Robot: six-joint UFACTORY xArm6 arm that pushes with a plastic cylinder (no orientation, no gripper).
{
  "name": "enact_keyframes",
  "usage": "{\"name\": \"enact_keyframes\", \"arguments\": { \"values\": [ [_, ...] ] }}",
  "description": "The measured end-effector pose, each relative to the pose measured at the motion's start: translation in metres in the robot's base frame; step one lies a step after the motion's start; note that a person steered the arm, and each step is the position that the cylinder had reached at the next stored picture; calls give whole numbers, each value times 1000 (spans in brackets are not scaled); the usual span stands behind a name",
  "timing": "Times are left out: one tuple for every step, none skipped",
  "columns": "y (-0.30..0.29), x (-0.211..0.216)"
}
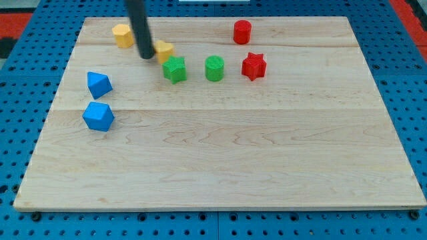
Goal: Keep the yellow heart at the right side of the red circle
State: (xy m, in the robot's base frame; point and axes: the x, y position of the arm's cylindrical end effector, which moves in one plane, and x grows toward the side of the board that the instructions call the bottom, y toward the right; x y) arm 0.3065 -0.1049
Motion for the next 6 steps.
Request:
{"name": "enact_keyframes", "arguments": {
  "values": [
    [64, -6],
    [127, -10],
    [129, 1],
    [97, -3],
    [90, -31],
    [132, -44]
  ]
}}
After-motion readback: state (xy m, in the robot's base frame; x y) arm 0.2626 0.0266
